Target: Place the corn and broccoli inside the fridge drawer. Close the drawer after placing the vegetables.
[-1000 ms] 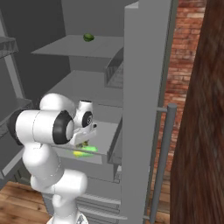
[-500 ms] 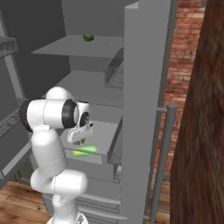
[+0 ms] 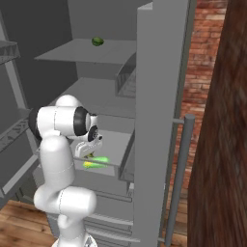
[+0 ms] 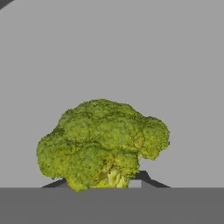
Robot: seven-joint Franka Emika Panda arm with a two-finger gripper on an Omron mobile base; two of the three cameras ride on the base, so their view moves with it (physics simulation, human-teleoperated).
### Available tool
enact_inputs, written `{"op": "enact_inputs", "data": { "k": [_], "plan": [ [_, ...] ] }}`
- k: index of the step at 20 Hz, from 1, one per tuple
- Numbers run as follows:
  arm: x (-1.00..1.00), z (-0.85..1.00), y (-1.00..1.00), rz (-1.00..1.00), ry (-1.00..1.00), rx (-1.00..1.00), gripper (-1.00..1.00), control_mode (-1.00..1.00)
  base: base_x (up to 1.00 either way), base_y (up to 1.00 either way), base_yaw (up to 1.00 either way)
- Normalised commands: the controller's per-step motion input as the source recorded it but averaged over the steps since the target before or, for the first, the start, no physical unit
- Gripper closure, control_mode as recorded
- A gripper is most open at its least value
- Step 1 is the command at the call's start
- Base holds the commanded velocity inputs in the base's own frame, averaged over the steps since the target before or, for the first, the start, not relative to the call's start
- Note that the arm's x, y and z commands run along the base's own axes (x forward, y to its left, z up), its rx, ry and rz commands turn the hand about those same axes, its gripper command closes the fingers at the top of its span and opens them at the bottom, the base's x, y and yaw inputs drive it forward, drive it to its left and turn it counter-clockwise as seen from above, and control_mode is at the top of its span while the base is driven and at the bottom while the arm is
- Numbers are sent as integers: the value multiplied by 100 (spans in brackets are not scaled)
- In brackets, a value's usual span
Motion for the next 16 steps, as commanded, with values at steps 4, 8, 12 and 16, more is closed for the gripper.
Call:
{"op": "enact_inputs", "data": {
  "k": [4,8,12,16],
  "plan": [
    [2,-29,10,0,0,0,-100,-100,0,0,0],
    [0,-1,1,0,0,0,-100,-100,0,0,0],
    [0,11,0,0,-1,0,-100,-100,0,0,0],
    [-2,35,0,0,-7,0,-100,-100,0,0,0]
  ]
}}
